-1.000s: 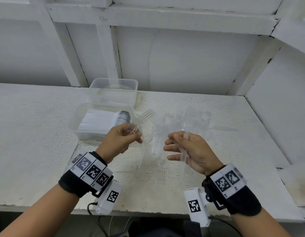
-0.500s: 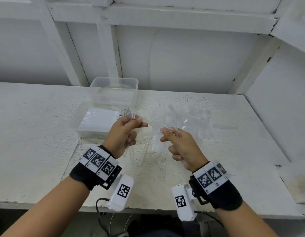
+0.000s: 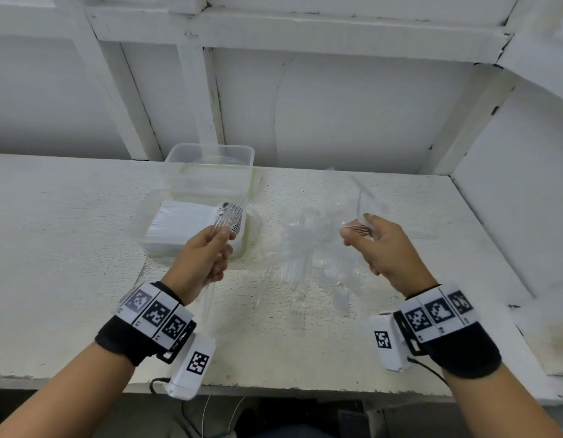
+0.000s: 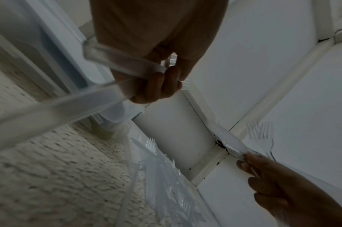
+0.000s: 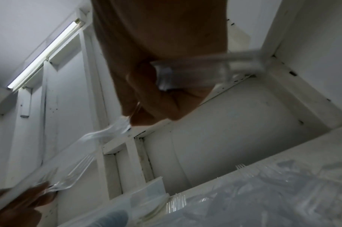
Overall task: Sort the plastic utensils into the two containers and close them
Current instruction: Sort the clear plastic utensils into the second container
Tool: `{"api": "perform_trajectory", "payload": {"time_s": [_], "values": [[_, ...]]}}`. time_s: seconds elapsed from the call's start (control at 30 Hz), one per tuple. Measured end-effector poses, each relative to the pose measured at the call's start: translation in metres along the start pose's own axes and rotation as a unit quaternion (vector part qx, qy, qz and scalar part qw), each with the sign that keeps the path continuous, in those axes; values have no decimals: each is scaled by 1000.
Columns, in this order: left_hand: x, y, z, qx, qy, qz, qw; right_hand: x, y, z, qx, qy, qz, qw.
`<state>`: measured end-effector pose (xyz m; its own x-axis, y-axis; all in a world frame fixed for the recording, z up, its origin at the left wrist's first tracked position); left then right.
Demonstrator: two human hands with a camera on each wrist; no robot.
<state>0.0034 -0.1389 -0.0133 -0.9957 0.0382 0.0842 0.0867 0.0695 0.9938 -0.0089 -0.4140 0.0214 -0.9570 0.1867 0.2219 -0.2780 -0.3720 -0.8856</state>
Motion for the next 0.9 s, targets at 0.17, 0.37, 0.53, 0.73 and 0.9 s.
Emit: {"api": "perform_trajectory", "payload": {"time_s": [0.17, 0.37, 0.53, 0.73, 0.9], "values": [[5, -1, -22, -44, -94, -9, 995, 12, -20, -31, 79, -99, 70, 990], [13, 1, -50, -145, -200, -44, 968, 8, -26, -49, 23, -68, 102, 992], [15, 1, -54, -149, -216, -36, 964, 10, -26, -53, 2, -72, 104, 992], [18, -6, -66, -63, -240, 19, 969, 10, -24, -56, -4, -74, 100, 992], [14, -8, -70, 54, -178, 84, 979, 13, -29, -52, 15, -112, 106, 988]]}}
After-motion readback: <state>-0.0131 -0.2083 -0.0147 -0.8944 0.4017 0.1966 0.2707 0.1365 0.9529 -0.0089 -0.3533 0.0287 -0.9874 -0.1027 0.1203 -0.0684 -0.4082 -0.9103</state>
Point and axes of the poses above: each hand's wrist, its own x-axis away from the middle knuckle, its own z-axis out of the back of the hand, y = z × x, the point moved 6 cm from there along -x, towards the middle knuckle, and after that the axes turned 11 degrees about -z, right-handed, at the moved point
